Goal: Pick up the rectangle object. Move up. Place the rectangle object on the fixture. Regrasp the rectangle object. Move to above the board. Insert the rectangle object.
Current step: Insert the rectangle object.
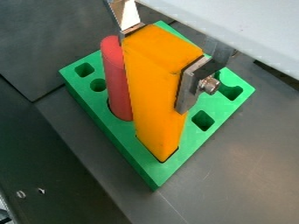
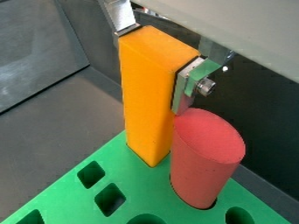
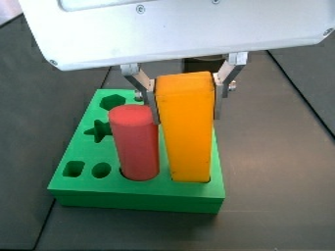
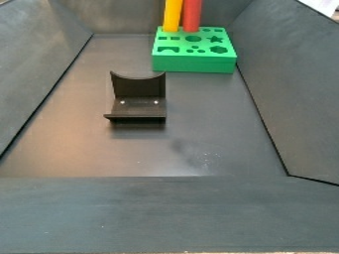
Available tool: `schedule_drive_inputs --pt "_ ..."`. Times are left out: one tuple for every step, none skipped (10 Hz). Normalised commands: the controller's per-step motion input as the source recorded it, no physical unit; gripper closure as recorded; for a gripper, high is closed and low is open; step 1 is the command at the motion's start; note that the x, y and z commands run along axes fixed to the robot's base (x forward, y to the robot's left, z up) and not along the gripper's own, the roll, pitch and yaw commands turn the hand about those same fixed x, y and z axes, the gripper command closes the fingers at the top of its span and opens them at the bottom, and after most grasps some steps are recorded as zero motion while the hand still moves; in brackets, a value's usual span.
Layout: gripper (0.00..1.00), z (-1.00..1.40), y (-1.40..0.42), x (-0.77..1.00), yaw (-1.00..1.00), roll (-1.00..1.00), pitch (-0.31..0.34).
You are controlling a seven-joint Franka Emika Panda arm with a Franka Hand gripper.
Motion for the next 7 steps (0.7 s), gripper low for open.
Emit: schedule_drive_inputs --pt "1.00 -0.68 -0.37 0.46 0.03 0.29 0.000" --pt "1.00 -0.56 -0.41 0.71 0.00 0.31 0.113" --pt "1.00 -0.35 -0.36 0.66 0.00 0.41 0.177" --pt "1.00 -0.19 -0.28 0.59 0.00 0.48 0.216" --pt "1.00 -0.25 -0.29 0.61 0.00 0.46 0.156" --pt "1.00 -0.29 -0.13 0.23 0.04 0.18 0.090" --pt "1.00 -0.45 -0.23 0.34 0.04 0.37 0.137"
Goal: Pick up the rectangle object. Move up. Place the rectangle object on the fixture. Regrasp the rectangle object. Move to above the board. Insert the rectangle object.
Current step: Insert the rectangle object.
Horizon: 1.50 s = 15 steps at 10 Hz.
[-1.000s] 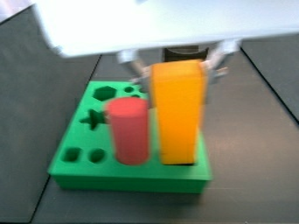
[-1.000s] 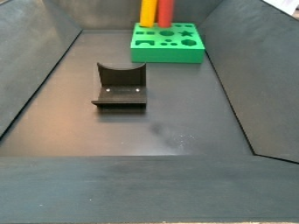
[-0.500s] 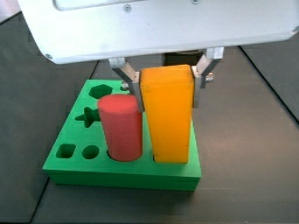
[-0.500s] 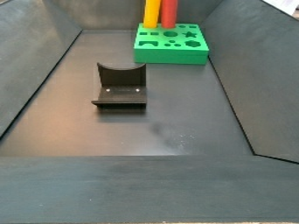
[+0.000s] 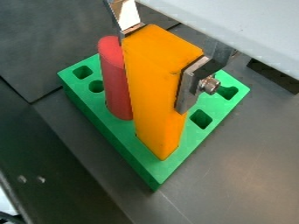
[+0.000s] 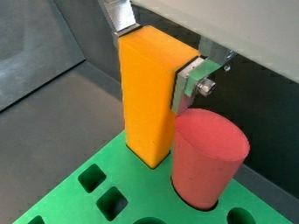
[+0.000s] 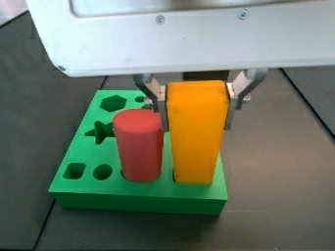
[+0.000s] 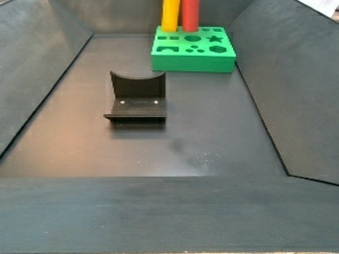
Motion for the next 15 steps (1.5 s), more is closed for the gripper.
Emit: schedule_drive_inputs --pt "1.00 -0.13 -0.09 0.49 -0.07 0.49 0.243" --pt "1.00 0.00 0.00 0.28 -0.12 0.50 0.294" --pt "1.00 0.00 0.00 0.24 -0.12 0.50 0.277" --pt "1.00 -0.05 -0.01 0.46 -0.10 0.50 0.256" --pt "1.00 -0.42 -0.26 0.65 0.00 0.38 0.156" --pt "1.00 -0.52 -0.20 0.35 0.00 0.36 0.100" --pt "1.00 -0.54 -0.15 0.33 0.00 0.36 0.087" --pt "1.00 -0.55 -0.09 0.45 -0.07 0.35 0.116" --pt "1.00 -0.67 0.00 0.06 0.00 0.33 0.000" --pt "1.00 -1.00 0.00 0.02 -0.05 0.06 0.000" --pt "1.00 -0.47 0.29 0.62 -0.14 -0.22 0.257" --pt "1.00 -0.42 0.37 0.40 -0.24 -0.25 0.290" --pt "1.00 -0.45 0.31 0.29 -0.39 -0.21 0.274" --pt "1.00 -0.57 0.32 0.33 -0.41 -0.14 0.261" --pt "1.00 -0.06 0.16 0.32 -0.02 -0.11 0.166"
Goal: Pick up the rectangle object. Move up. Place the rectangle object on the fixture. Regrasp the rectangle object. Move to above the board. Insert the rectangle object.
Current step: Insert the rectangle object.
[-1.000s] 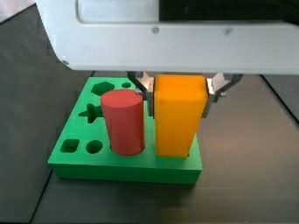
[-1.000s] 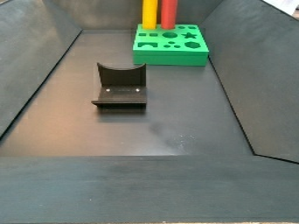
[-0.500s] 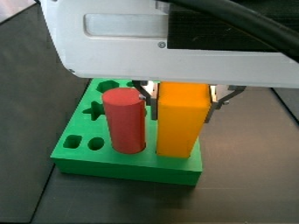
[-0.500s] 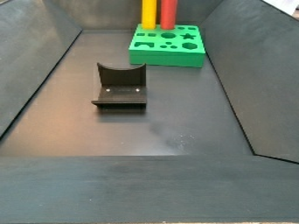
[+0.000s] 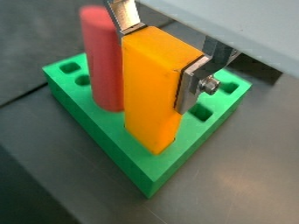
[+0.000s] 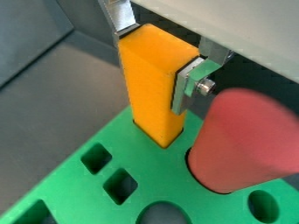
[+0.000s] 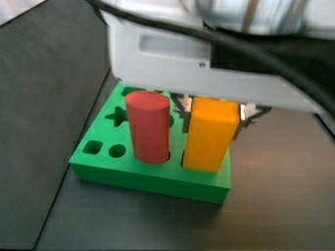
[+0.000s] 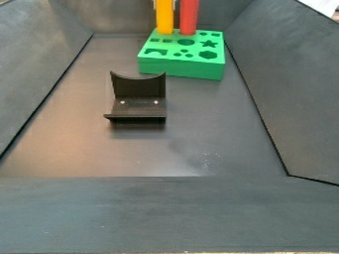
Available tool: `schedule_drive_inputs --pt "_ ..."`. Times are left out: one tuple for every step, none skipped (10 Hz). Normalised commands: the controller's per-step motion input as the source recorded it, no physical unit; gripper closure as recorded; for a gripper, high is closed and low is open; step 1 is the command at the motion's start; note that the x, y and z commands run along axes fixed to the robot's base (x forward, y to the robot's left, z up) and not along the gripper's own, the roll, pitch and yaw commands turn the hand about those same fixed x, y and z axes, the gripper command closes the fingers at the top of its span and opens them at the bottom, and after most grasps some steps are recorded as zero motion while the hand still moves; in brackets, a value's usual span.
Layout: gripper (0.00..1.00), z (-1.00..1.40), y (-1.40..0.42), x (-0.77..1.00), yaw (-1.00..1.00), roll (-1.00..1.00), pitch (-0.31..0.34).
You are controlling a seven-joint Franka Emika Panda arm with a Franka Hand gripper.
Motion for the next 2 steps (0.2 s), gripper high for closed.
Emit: schedule_drive_inputs --pt "1.00 0.00 0.02 0.00 0.00 -0.03 0.000" --pt "1.00 0.00 0.00 0.00 0.00 0.00 0.000"
